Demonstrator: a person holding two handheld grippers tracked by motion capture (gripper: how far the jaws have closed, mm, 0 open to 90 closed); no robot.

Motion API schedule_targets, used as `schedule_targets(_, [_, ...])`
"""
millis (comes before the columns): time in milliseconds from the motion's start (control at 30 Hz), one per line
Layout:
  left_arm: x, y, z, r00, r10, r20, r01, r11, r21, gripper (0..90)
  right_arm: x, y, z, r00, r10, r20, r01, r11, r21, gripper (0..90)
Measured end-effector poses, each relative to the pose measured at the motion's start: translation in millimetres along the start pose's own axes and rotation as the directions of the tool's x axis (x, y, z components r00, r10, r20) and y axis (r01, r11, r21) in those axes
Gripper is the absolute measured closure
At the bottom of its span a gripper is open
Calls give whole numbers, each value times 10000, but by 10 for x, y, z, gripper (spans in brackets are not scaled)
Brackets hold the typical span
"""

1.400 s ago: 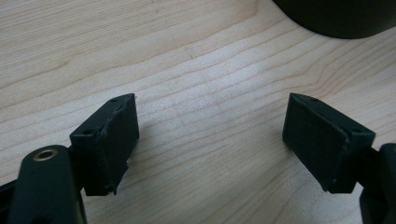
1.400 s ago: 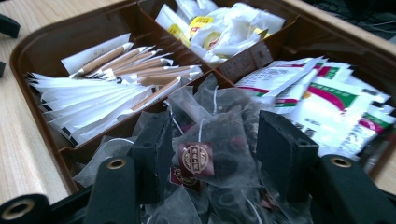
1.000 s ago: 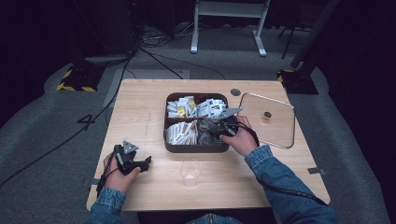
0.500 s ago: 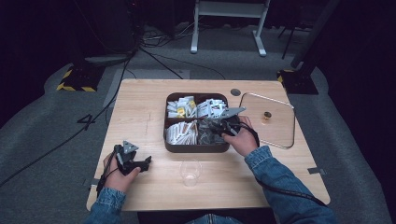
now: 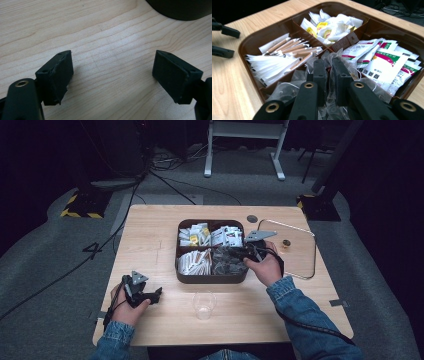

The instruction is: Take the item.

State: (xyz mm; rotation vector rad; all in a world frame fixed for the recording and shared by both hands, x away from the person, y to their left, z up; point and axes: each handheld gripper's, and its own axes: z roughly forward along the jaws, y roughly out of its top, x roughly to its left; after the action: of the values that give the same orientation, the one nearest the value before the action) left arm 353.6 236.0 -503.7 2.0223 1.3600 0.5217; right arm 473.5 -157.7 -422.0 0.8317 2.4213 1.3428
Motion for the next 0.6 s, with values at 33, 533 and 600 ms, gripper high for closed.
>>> schedule_targets(33, [-1,1,0,10000,-7,5,7,10000,15,174,0,0,0,10000,0,0,0,10000,0,832])
schedule_targets(533, [-5,-1,0,10000,-2,22,2,10000,12,172,118,91,-271,9997,14,-234,-33,9967,-807,836])
schedule_targets(600, [-6,-1,1,10000,-14,40,14,10000,17,172,151,107,-311,9995,3,-324,-33,9958,-911,835])
